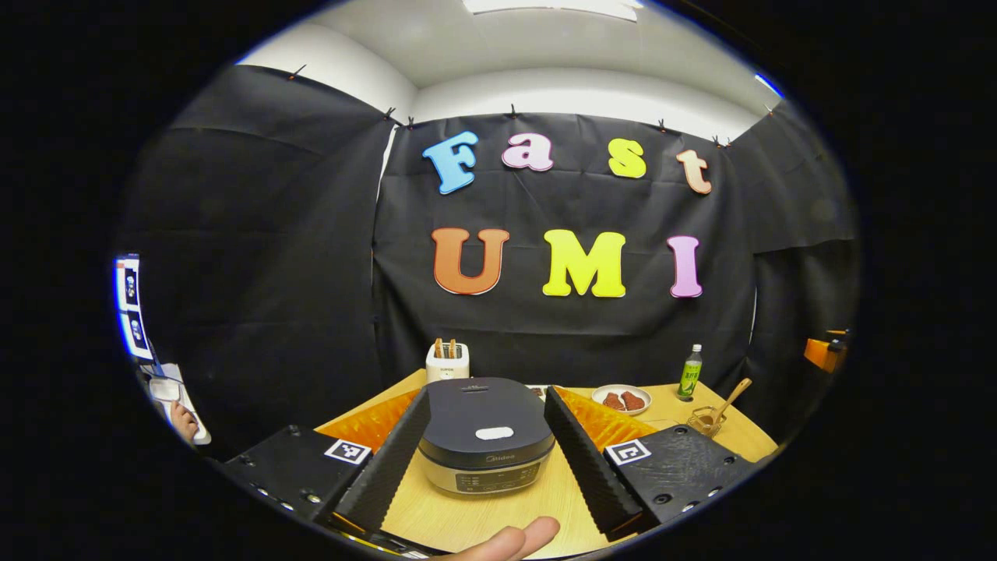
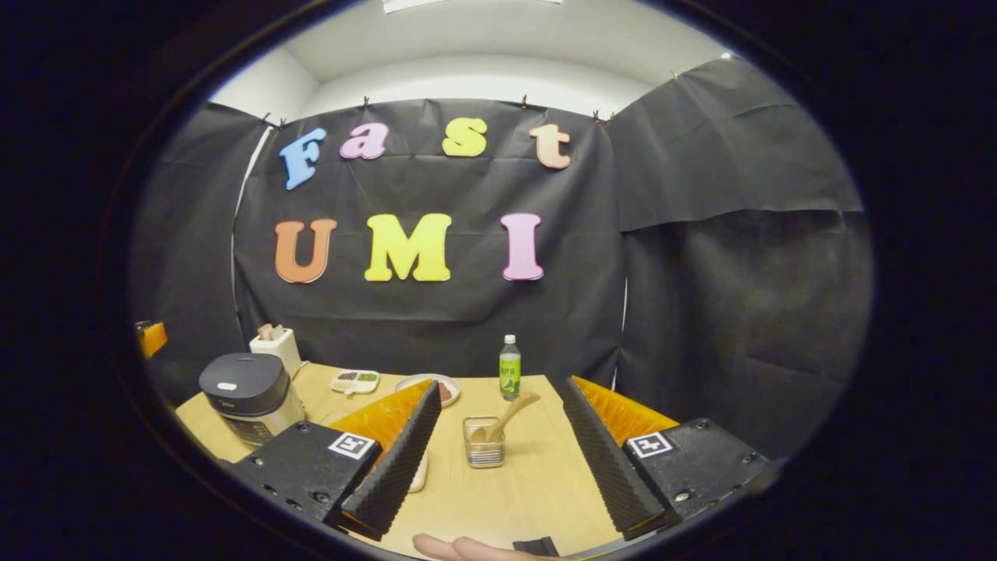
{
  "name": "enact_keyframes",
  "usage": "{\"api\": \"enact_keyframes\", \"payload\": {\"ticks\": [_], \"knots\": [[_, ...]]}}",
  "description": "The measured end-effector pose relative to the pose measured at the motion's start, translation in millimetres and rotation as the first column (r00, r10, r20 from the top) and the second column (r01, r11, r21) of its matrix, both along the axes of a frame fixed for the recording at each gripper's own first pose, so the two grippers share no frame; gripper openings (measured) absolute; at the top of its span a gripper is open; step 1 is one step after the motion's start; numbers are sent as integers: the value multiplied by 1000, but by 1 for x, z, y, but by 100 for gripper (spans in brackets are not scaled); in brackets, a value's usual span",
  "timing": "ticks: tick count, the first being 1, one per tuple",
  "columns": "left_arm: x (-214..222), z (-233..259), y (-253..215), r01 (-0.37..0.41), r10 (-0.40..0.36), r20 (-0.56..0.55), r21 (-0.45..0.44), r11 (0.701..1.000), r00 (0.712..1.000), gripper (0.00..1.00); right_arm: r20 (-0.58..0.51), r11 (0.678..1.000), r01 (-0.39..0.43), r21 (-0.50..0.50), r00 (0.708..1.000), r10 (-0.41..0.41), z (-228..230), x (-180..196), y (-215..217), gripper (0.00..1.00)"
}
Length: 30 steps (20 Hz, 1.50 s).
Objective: Close the left gripper, press the button to open the rice cooker; take a wooden spoon from the chopstick holder with the right hand, scoop a spoonful of rice and pour it into the rice cooker, then put the wooden spoon back into the chopstick holder.
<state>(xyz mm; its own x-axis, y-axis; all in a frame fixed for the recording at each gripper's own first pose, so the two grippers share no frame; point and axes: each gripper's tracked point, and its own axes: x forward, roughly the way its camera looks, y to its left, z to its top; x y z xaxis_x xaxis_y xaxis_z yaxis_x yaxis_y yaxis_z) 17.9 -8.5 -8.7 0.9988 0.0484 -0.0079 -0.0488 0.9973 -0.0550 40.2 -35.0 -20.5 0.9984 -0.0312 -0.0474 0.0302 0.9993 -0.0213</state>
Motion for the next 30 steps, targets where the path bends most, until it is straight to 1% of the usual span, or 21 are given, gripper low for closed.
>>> {"api": "enact_keyframes", "payload": {"ticks": [2,4,11,12,13,14,15,16,17,18,19,20,21,22,25,26,30], "knots": [[10,-6,-12,33,-33,-19,-31,999,999,94,-1,1000,-4,1,1000,4,-1,4,-5,100],[21,-8,-16,51,-51,-13,-30,998,999,95,15,1000,-7,7,1000,7,0,6,-12,100],[58,-25,-18,28,-29,-56,-9,1000,998,94,23,999,-37,17,999,37,-11,14,-21,100],[60,-27,-20,31,-31,-66,-3,1000,997,81,21,999,-36,22,999,36,-13,15,-23,100],[66,-28,-20,29,-29,-74,-4,1000,997,92,18,999,-34,26,999,33,-17,16,-27,100],[69,-30,-21,31,-32,-84,-10,999,996,73,11,999,-30,28,1000,29,-20,17,-30,100],[73,-32,-24,40,-42,-96,-22,999,994,50,5,999,-24,31,1000,24,-22,18,-33,100],[76,-38,-24,37,-41,-117,-39,999,992,55,-1,999,-18,33,1000,18,-25,19,-36,100],[80,-44,-24,33,-39,-137,-50,998,990,51,-4,999,-14,35,1000,14,-28,19,-39,100],[83,-47,-24,30,-38,-149,-55,998,988,33,-5,999,-9,37,1000,10,-28,19,-42,100],[88,-49,-23,22,-31,-161,-56,998,986,2,-7,999,-6,40,1000,6,-32,18,-46,100],[97,-53,-24,8,-17,-176,-53,999,984,6,-10,999,-2,42,1000,2,-33,19,-48,100],[96,-58,-21,3,-11,-198,-38,999,980,0,-15,999,3,43,1000,-2,-37,19,-51,100],[98,-60,-18,-13,10,-207,-17,1000,978,0,-21,999,5,44,1000,-5,-39,19,-53,100],[112,-87,-18,-24,15,-302,-23,999,953,0,-43,999,16,51,999,-14,-49,22,-60,100],[116,-92,-12,-42,32,-321,-25,999,947,0,-49,998,22,54,999,-20,-52,22,-64,100],[127,-104,-5,-65,38,-358,-64,996,933,0,-76,997,42,64,996,-38,-64,25,-74,100]]}}
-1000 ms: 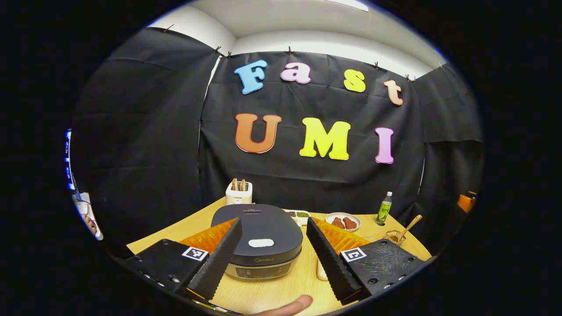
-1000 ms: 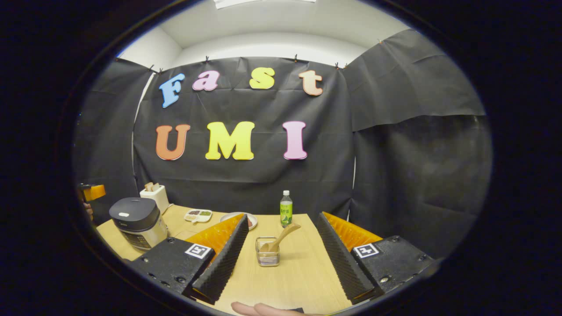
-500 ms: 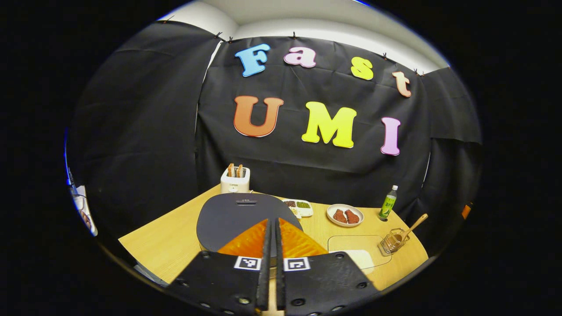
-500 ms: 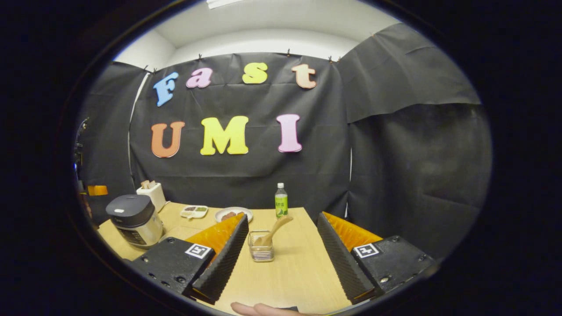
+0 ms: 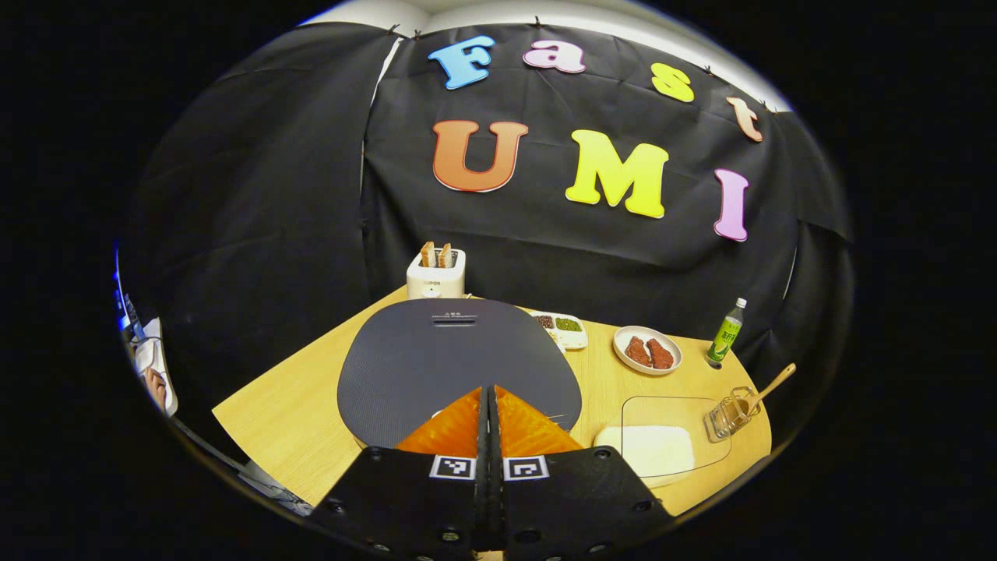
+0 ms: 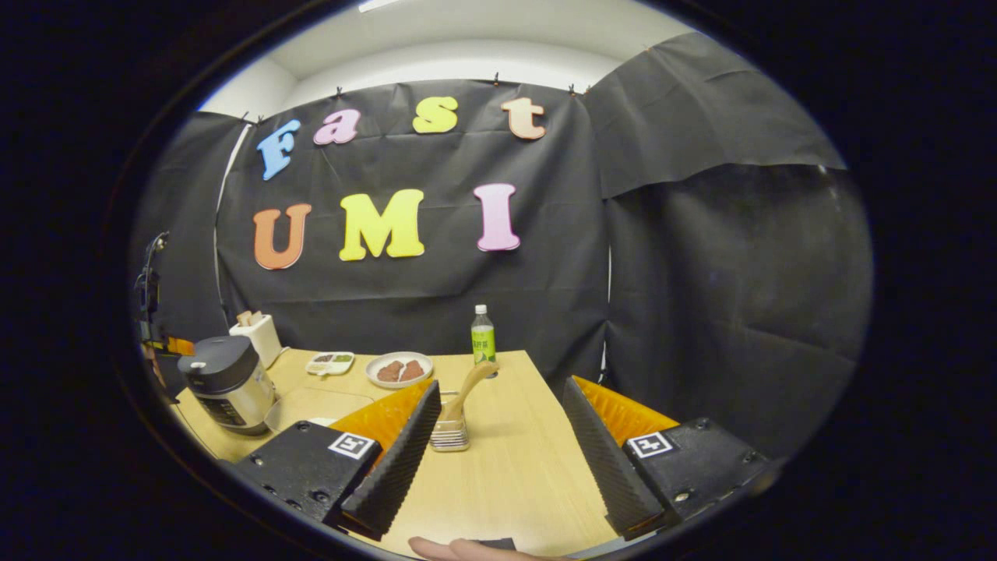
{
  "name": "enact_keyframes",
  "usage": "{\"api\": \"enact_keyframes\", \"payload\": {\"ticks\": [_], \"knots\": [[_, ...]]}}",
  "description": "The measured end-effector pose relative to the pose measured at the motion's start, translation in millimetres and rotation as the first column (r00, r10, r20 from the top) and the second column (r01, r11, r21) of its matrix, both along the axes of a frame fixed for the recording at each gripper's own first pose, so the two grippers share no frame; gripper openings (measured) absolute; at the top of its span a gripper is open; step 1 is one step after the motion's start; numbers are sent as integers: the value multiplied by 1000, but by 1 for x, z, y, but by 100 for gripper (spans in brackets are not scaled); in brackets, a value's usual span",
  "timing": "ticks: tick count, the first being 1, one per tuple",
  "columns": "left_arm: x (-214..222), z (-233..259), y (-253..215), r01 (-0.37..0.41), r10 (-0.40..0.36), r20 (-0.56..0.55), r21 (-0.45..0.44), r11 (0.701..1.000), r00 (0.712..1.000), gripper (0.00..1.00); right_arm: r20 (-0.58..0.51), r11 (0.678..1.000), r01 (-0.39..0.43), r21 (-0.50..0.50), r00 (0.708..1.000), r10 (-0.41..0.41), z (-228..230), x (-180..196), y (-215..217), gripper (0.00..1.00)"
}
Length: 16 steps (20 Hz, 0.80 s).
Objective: Close the left gripper, press the button to open the rice cooker; take a wooden spoon from the chopstick holder with the right hand, scoop a spoonful of rice and pour it into the rice cooker, then put the wooden spoon back into the chopstick holder.
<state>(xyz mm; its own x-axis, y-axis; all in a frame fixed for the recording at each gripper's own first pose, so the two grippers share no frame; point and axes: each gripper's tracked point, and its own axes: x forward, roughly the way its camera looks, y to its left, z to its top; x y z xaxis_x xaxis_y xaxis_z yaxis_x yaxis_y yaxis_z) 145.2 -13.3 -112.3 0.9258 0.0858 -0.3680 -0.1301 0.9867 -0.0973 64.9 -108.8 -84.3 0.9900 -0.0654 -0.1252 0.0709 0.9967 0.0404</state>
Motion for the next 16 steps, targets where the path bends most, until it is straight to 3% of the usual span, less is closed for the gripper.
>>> {"api": "enact_keyframes", "payload": {"ticks": [7,11,16], "knots": [[1,-21,3,-6,4,-60,-23,1000,998,0,-29,1000,10,13,1000,-9,-13,5,-6,100],[-3,-27,2,0,-13,-95,-133,991,995,0,-35,1000,1,17,999,-1,-18,8,-3,100],[-1,-38,2,-21,19,-80,-26,999,997,0,-48,1000,-14,9,999,14,-19,20,4,100]]}}
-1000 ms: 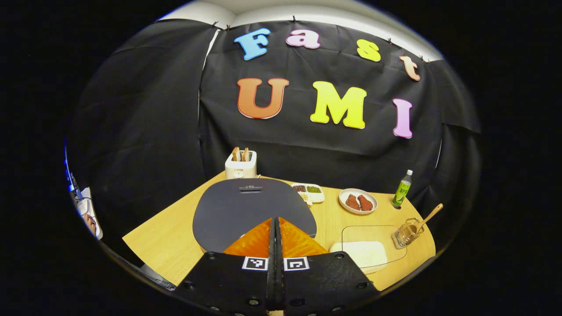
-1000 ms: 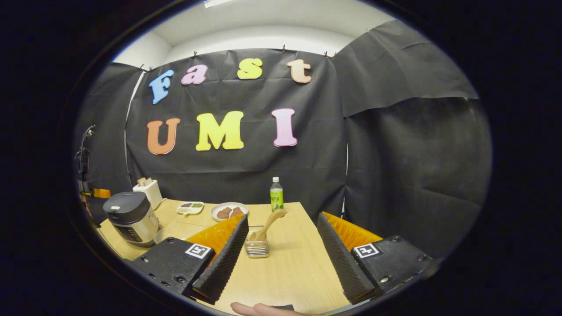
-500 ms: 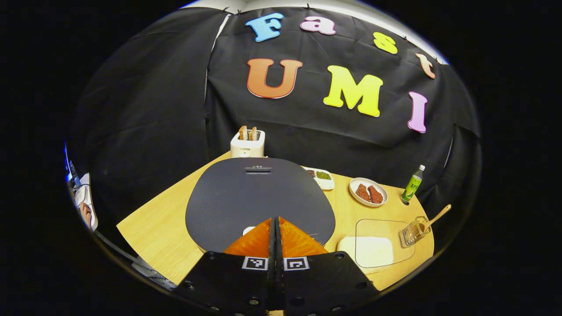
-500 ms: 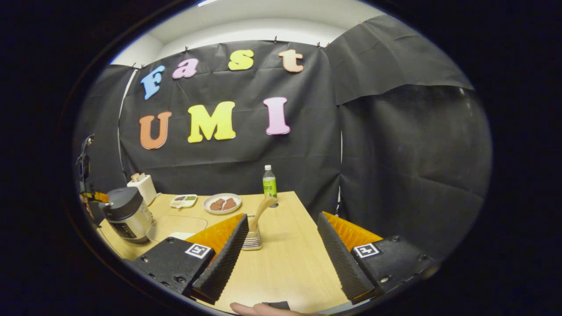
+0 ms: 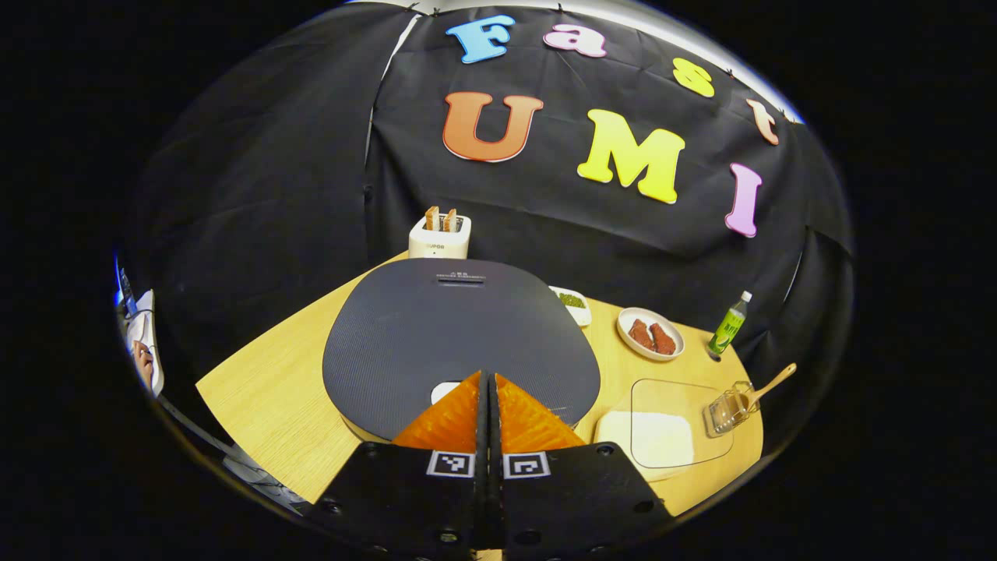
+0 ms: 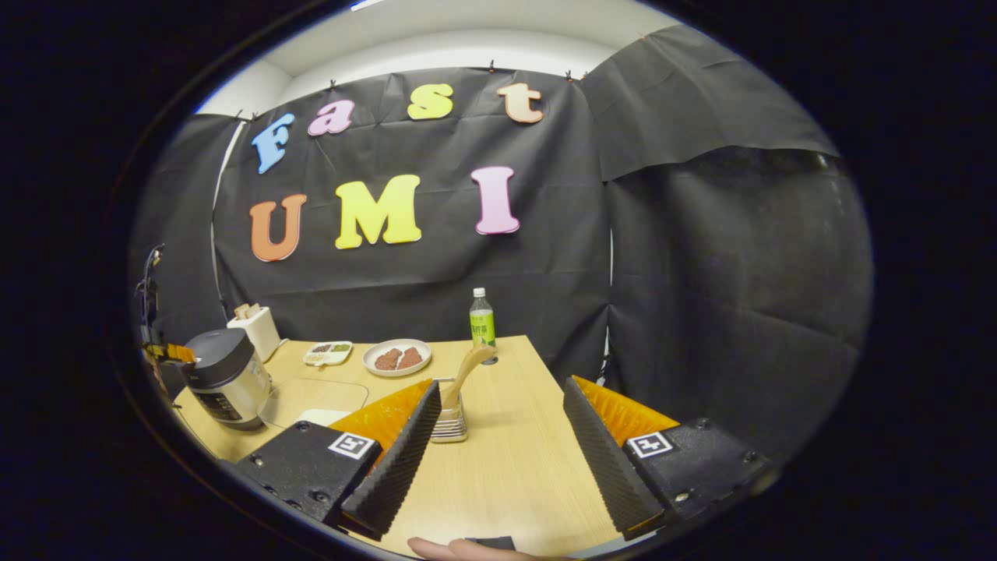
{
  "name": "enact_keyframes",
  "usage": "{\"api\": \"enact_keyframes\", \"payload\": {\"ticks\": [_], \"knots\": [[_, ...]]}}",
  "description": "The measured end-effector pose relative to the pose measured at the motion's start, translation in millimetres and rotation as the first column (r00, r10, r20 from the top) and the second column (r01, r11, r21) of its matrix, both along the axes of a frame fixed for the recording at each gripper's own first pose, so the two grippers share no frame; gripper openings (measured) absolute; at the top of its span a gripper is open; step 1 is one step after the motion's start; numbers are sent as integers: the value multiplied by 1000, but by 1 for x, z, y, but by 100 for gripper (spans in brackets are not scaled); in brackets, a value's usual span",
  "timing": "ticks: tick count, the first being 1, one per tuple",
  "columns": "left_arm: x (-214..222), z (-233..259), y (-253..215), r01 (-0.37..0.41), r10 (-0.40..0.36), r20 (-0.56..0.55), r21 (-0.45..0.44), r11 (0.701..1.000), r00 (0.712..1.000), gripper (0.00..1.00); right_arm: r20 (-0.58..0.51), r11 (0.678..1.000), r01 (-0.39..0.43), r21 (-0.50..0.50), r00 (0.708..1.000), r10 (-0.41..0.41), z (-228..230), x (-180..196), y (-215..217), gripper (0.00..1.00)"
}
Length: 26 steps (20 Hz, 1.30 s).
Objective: Close the left gripper, press the button to open the rice cooker; take a wooden spoon from the chopstick holder with the right hand, scoop a spoonful of rice and pour it into the rice cooker, then put the wooden spoon back into the chopstick holder.
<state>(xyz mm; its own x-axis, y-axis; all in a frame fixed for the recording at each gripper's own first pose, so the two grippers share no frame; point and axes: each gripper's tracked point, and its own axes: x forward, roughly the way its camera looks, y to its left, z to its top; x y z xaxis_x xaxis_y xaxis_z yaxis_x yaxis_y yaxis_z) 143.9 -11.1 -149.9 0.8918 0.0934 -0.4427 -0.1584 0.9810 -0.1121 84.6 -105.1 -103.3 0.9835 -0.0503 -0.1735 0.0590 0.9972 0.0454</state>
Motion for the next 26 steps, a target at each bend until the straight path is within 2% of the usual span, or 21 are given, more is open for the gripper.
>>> {"api": "enact_keyframes", "payload": {"ticks": [5,7,10,12,14,15,17,18,19,20,21,22,23,24,25,26], "knots": [[0,4,0,1,0,8,-12,1000,1000,0,-9,998,-47,-31,999,47,9,1,32,100],[-1,7,1,6,-6,11,-5,1000,1000,0,4,996,-72,-48,997,73,15,-7,46,100],[-1,20,1,7,-5,29,-39,999,1000,0,25,991,-96,-91,995,99,23,-23,59,100],[-11,55,-7,33,-21,126,-91,995,992,1,37,989,-96,-113,994,101,27,-32,60,100],[-24,104,4,13,4,258,-63,998,966,47,47,988,-92,-124,994,99,31,-42,59,100],[-28,116,11,-3,14,290,-38,999,957,70,54,988,-88,-129,994,96,34,-46,58,100],[-49,129,13,-12,17,305,-17,1000,952,73,66,988,-79,-132,994,89,39,-52,55,100],[-58,140,12,-1,7,322,-18,1000,947,90,72,988,-78,-131,994,88,41,-54,54,100],[-65,149,13,1,3,335,-12,1000,942,100,81,989,-77,-130,993,88,42,-57,54,100],[-73,158,15,-2,3,354,-4,1000,935,90,90,989,-78,-130,992,90,45,-57,54,100],[-79,166,17,-5,3,373,4,1000,928,92,96,989,-78,-129,991,90,44,-57,53,100],[-87,173,15,3,-6,385,8,1000,923,100,99,989,-76,-126,991,89,43,-56,51,100],[-95,180,12,9,-11,398,8,1000,917,100,99,990,-74,-120,991,86,41,-53,50,100],[-101,190,12,4,-7,418,8,1000,908,92,99,991,-73,-110,991,84,39,-50,48,100],[-108,197,10,9,-16,436,18,1000,900,100,94,992,-71,-102,992,80,36,-46,46,100],[-114,204,8,12,-24,452,31,999,892,92,90,993,-71,-94,993,80,32,-41,44,100]]}}
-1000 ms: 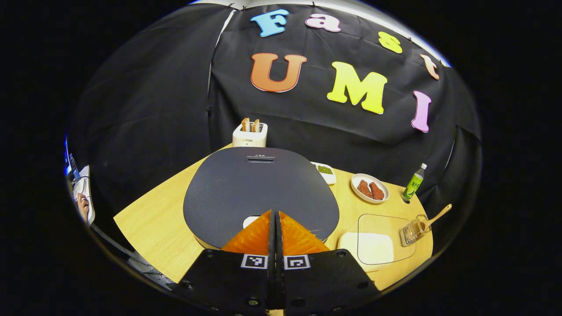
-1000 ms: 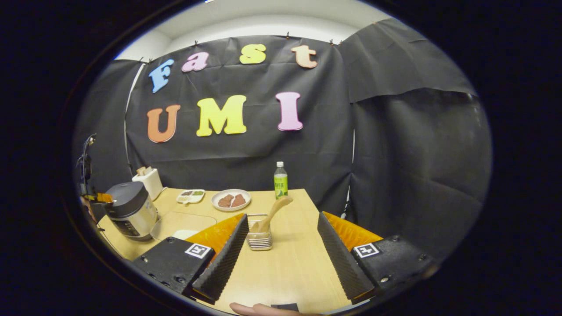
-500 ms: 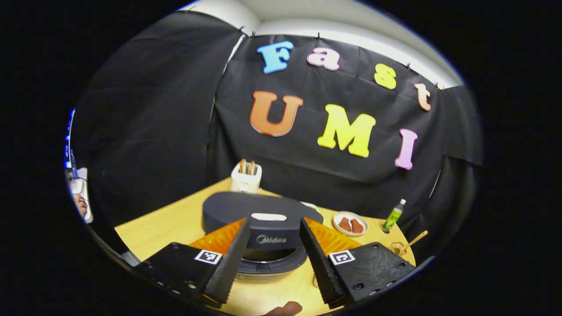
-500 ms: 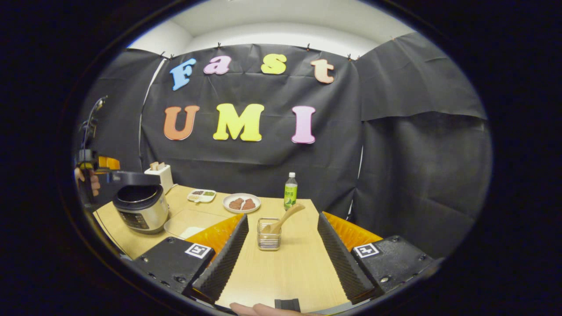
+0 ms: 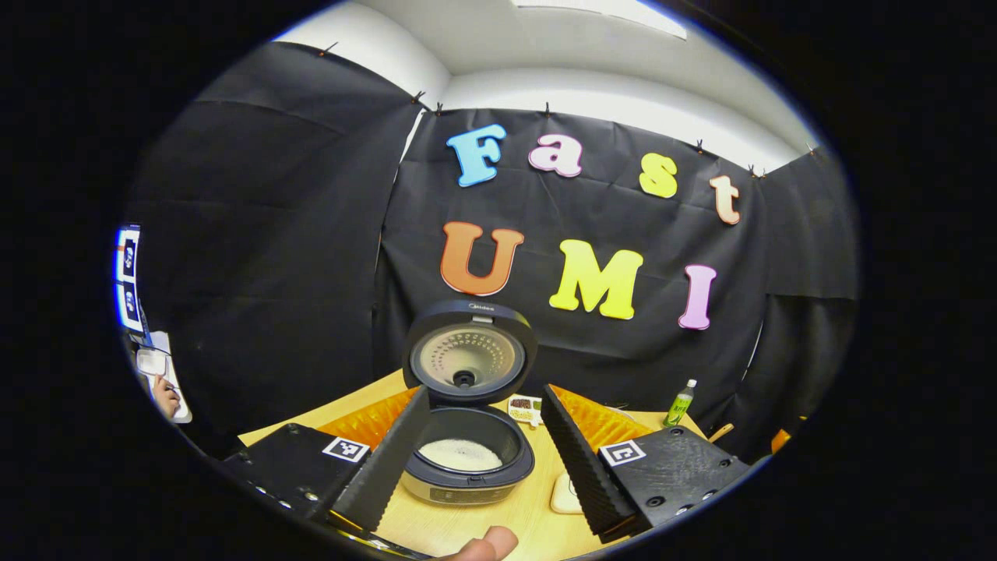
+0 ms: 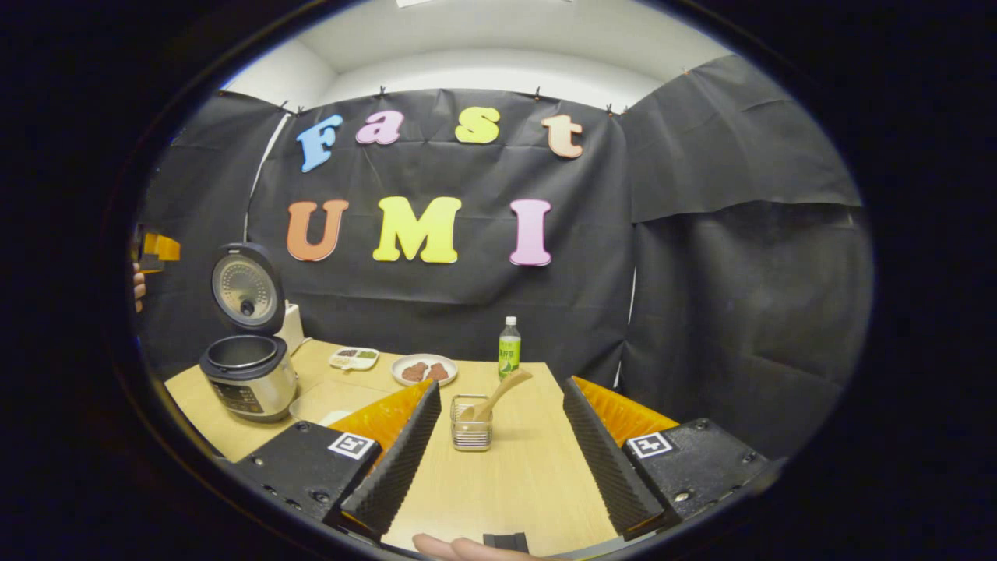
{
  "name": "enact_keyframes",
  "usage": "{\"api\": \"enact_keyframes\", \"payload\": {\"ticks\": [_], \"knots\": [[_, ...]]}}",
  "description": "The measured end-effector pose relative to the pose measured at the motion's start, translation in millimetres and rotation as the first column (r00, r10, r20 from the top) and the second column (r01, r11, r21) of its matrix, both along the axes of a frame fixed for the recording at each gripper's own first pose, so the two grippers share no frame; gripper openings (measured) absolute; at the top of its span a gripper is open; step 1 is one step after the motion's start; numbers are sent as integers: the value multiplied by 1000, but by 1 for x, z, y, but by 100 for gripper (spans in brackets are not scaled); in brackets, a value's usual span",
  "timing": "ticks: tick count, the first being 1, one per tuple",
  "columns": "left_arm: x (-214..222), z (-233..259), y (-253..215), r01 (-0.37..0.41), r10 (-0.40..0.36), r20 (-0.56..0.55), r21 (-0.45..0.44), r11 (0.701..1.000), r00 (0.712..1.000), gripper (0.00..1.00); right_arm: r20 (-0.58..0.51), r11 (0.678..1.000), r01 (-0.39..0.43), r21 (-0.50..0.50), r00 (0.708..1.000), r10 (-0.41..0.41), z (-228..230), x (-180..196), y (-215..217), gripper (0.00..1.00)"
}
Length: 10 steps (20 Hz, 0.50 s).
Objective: Close the left gripper, press the button to open the rice cooker; take a wooden spoon from the chopstick holder with the right hand, scoop a spoonful of rice and pour it into the rice cooker, then put the wooden spoon back into the chopstick holder.
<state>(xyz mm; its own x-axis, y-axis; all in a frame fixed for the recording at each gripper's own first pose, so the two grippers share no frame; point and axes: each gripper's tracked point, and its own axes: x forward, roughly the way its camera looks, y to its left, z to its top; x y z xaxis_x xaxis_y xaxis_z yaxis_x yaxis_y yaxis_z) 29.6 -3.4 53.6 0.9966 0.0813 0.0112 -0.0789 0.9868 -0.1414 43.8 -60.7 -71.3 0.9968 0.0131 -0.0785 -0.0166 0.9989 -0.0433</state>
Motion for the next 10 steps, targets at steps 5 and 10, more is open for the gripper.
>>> {"api": "enact_keyframes", "payload": {"ticks": [5,10], "knots": [[-32,28,-13,-17,13,74,51,999,997,94,-31,999,-15,37,999,16,-19,37,-3,100],[-44,23,-29,-32,23,86,94,995,996,94,-69,993,-37,110,997,45,-48,96,4,100]]}}
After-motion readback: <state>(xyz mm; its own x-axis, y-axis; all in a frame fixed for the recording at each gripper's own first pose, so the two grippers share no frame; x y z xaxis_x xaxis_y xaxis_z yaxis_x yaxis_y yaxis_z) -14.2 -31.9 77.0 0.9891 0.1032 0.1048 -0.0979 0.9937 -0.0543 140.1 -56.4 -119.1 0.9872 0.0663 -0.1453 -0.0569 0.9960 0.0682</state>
